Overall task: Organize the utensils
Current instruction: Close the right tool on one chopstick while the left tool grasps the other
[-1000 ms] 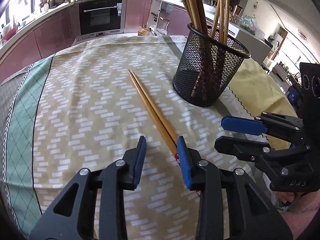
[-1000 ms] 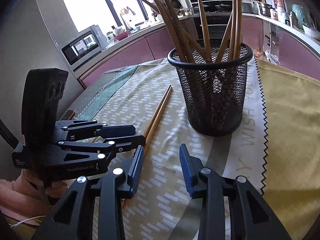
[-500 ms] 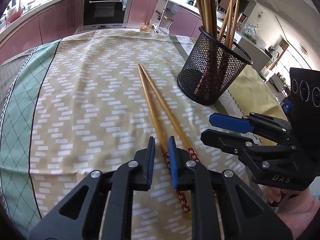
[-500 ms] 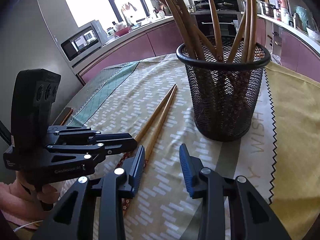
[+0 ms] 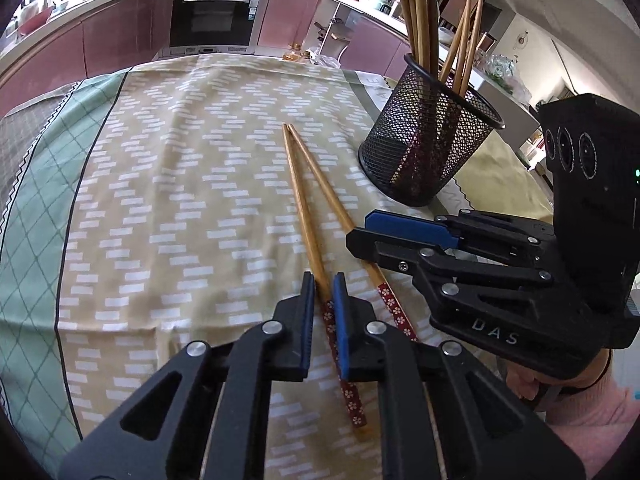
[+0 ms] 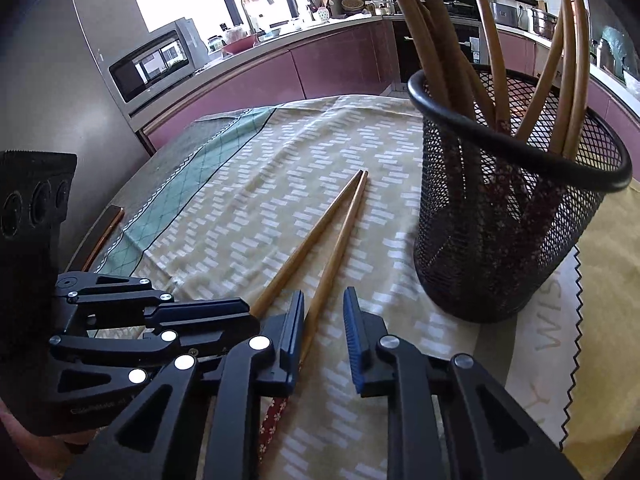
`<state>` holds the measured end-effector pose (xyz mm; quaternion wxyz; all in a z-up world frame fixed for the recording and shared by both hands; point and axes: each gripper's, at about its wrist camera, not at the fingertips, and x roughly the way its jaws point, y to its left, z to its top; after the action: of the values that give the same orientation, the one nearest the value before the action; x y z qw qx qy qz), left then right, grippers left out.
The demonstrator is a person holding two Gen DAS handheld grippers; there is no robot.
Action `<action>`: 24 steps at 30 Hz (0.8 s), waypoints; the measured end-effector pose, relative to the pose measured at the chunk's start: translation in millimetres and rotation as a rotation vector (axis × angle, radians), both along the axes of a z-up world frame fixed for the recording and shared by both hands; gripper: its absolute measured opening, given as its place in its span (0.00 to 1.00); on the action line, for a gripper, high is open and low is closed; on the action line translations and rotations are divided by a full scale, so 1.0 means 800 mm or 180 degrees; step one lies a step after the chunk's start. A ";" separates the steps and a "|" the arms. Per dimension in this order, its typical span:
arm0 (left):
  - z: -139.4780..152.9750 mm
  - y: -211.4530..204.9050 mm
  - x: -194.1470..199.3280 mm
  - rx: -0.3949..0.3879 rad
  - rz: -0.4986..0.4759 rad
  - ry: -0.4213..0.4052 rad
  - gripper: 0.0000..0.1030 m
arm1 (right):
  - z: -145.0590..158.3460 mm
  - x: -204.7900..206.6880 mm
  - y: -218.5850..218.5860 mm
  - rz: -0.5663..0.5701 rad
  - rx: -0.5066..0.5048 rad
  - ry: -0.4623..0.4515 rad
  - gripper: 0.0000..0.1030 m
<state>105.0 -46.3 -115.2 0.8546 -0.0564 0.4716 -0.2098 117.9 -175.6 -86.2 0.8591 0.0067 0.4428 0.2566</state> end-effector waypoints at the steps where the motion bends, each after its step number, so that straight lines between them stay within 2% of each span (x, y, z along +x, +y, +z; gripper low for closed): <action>1: 0.000 0.000 0.000 0.0000 0.0002 -0.0001 0.10 | 0.000 0.000 -0.002 -0.0019 -0.0002 0.0004 0.17; 9: 0.005 -0.008 0.012 0.0110 -0.0080 -0.0067 0.17 | -0.001 0.002 -0.009 -0.0108 0.0031 0.0063 0.15; 24: 0.005 -0.017 0.061 0.0303 -0.0087 -0.0085 0.15 | -0.001 0.011 -0.002 -0.0202 -0.0041 0.0038 0.13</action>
<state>153.6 -59.7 -110.8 0.8596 -0.0064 0.4704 -0.1995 127.0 -176.9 -87.4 0.8642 0.0167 0.4491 0.2263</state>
